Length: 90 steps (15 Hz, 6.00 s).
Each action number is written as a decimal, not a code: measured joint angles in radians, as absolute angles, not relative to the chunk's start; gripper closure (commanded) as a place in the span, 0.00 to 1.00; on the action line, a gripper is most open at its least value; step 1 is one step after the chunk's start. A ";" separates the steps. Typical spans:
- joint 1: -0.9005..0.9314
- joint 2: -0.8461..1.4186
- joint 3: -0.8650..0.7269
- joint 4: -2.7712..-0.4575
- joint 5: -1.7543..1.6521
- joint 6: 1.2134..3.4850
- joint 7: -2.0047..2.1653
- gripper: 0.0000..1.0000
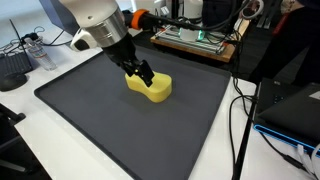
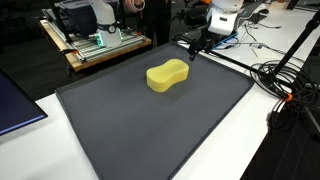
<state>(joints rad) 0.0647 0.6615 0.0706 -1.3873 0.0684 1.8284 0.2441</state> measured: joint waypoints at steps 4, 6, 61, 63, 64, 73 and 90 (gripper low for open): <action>0.006 0.656 0.033 -1.474 0.090 1.881 0.230 0.00; -0.017 0.645 0.013 -1.507 0.096 1.886 0.234 0.00; -0.343 0.127 -0.148 -2.452 1.078 2.370 -0.685 0.00; -0.308 0.056 -0.148 -2.514 1.091 2.435 -0.703 0.00; -0.288 0.022 -0.147 -2.543 1.091 2.468 -0.714 0.00; -0.145 -0.182 -0.025 -2.702 1.077 2.774 -0.695 0.00; -0.115 -0.189 0.154 -2.738 0.311 2.829 0.033 0.00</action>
